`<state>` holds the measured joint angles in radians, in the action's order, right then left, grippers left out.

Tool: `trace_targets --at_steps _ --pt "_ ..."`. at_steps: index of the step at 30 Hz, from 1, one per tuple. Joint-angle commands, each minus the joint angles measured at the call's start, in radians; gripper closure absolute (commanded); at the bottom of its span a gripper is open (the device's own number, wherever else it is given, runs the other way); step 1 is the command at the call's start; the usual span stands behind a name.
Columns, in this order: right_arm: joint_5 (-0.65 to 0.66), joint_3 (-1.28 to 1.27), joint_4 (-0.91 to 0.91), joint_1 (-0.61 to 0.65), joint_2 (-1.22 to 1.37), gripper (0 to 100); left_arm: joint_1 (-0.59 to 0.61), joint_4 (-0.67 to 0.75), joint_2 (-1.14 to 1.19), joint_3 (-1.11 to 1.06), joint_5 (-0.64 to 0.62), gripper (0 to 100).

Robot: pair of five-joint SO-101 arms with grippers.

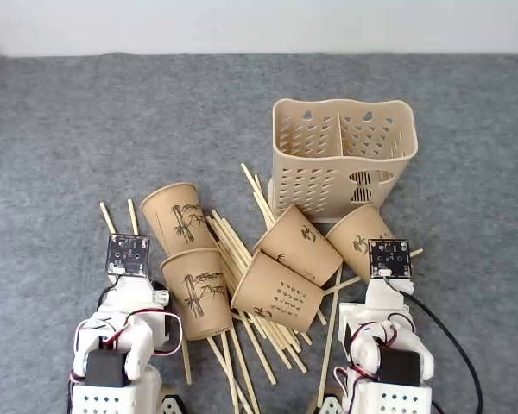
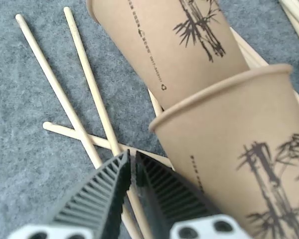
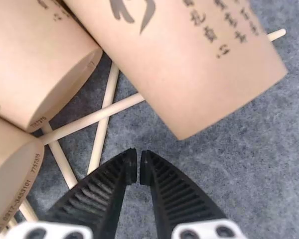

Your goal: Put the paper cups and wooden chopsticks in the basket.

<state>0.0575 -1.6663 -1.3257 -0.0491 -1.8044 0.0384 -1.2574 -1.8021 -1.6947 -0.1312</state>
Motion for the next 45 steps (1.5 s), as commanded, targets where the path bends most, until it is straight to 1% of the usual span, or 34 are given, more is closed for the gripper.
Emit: trace_targets --at_steps 1,27,29,32,38,42,45 --pt "-0.002 -0.018 0.015 -0.004 -0.010 96.2 -0.002 0.008 -0.014 0.012 0.005 98" --pt "0.000 -0.012 0.013 -0.008 -0.010 95.9 -0.002 0.008 -0.014 0.012 0.005 98" --pt "0.002 0.040 -0.001 -0.018 -0.010 95.8 -0.002 0.008 -0.014 0.012 0.005 98" --pt "0.002 0.153 -0.027 -0.067 -0.010 95.7 -0.003 0.008 -0.014 0.012 0.005 98" --pt "-0.003 0.427 -0.024 -0.067 -0.010 95.7 -0.002 0.008 -0.014 0.012 0.005 98" --pt "0.000 0.583 -0.031 -0.033 -0.004 96.2 -0.002 0.008 -0.014 0.012 0.005 98" --pt "-0.003 0.689 -0.035 -0.001 0.064 96.2 -0.002 0.008 -0.014 0.012 0.005 98"
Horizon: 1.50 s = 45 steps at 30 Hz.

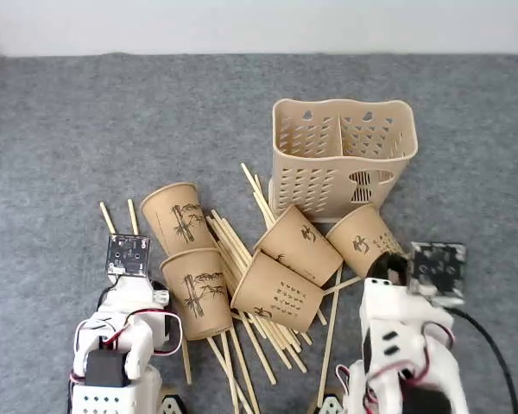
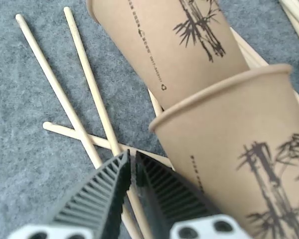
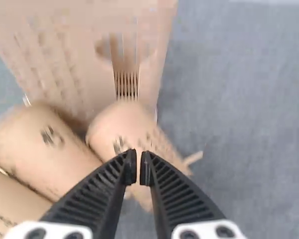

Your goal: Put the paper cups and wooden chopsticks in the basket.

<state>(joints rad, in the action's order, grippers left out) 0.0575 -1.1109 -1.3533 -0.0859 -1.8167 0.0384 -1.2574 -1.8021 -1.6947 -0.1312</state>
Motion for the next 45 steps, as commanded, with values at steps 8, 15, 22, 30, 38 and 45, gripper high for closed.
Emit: trace_targets --at_steps 8,15,22,30,38,45 --pt "-0.133 0.436 -0.099 0.113 0.582 96.2 -0.002 0.008 -0.014 0.012 0.005 98" --pt "-0.298 0.560 -0.071 0.220 0.889 95.7 -0.002 0.008 -0.014 0.012 0.005 98" --pt "-0.334 0.560 0.030 0.298 1.030 95.7 -0.002 0.008 -0.014 0.012 0.005 98" --pt "-0.381 0.612 -0.012 0.510 1.044 87.5 -0.002 0.008 -0.014 0.012 0.005 98" --pt "-0.457 0.746 -0.113 0.748 1.182 74.6 -0.002 0.008 -0.014 0.012 0.005 98" --pt "-0.491 0.905 -0.199 0.817 1.431 74.6 -0.002 0.008 -0.014 0.012 0.005 98"
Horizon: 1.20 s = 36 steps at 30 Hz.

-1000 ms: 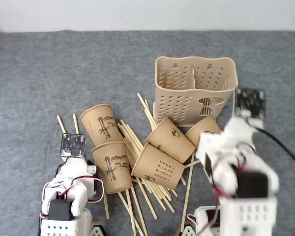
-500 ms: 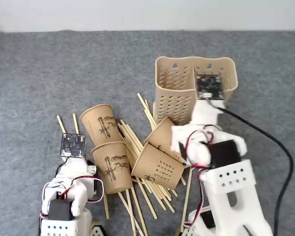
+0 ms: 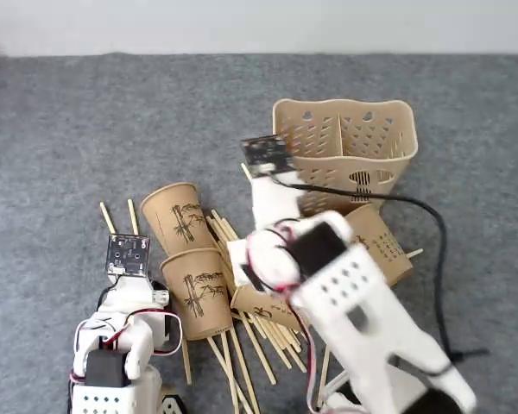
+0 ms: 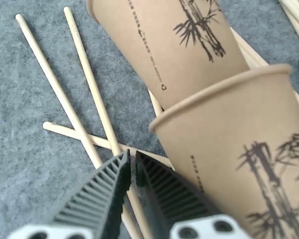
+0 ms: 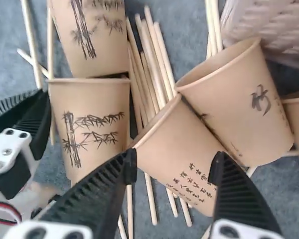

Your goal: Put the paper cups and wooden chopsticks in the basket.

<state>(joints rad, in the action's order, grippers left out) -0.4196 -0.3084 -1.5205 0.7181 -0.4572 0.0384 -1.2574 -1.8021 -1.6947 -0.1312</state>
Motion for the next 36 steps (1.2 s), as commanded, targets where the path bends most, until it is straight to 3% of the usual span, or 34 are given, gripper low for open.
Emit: trace_targets --at_steps 1,28,36 --pt "-0.014 0.126 -0.041 0.012 0.102 74.6 -0.002 0.008 -0.014 0.012 0.005 98" --pt "-0.017 0.482 -0.053 -0.229 0.611 74.6 -0.002 0.008 -0.014 0.012 0.005 98" --pt "-0.009 0.482 -0.064 -0.269 0.613 92.0 -0.002 0.008 -0.014 0.012 0.005 98"
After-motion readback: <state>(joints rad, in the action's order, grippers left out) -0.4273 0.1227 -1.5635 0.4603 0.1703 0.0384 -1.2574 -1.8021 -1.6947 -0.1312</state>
